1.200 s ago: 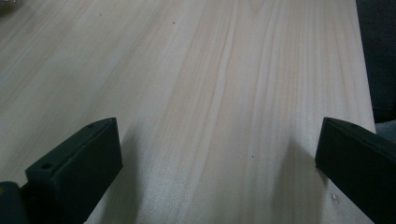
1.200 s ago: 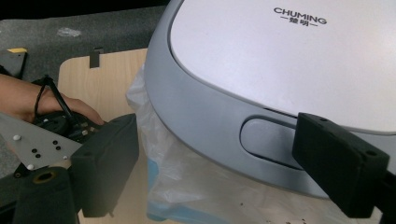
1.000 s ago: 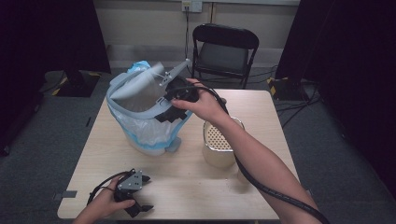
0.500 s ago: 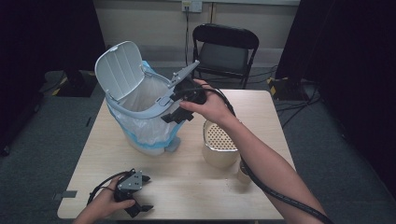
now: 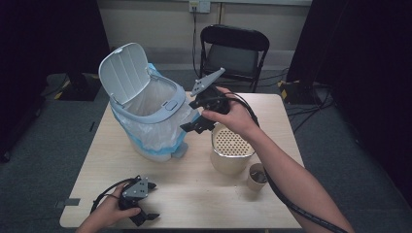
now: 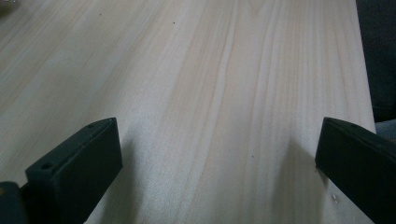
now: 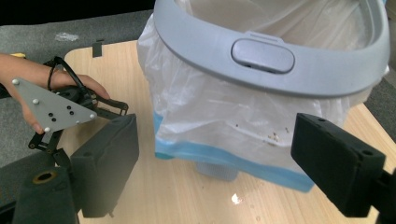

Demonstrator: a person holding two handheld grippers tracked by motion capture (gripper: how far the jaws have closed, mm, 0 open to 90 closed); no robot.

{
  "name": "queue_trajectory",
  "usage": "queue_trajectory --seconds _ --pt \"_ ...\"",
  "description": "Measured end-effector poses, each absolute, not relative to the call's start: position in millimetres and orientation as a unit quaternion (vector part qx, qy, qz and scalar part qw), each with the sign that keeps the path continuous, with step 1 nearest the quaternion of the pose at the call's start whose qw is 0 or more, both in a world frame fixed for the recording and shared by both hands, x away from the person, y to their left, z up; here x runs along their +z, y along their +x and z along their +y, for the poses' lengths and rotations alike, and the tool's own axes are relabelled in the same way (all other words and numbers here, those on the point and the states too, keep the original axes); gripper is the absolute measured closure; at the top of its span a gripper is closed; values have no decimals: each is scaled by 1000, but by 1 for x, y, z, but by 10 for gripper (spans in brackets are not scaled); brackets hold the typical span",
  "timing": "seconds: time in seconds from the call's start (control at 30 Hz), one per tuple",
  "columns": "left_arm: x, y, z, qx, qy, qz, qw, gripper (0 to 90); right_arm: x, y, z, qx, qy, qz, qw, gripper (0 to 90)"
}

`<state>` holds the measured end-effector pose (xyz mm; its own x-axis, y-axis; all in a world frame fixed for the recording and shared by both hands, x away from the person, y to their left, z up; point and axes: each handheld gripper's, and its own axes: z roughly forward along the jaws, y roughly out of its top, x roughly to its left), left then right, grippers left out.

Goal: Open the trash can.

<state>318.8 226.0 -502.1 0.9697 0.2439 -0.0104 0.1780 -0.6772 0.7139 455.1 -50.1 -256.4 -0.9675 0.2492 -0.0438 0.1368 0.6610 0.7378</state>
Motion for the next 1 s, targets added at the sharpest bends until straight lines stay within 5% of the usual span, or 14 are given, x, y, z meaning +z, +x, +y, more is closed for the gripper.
queue_trajectory --seconds 1.0 --pt "-502 319 226 41 914 115 388 0 -284 439 -109 410 147 897 71 147"
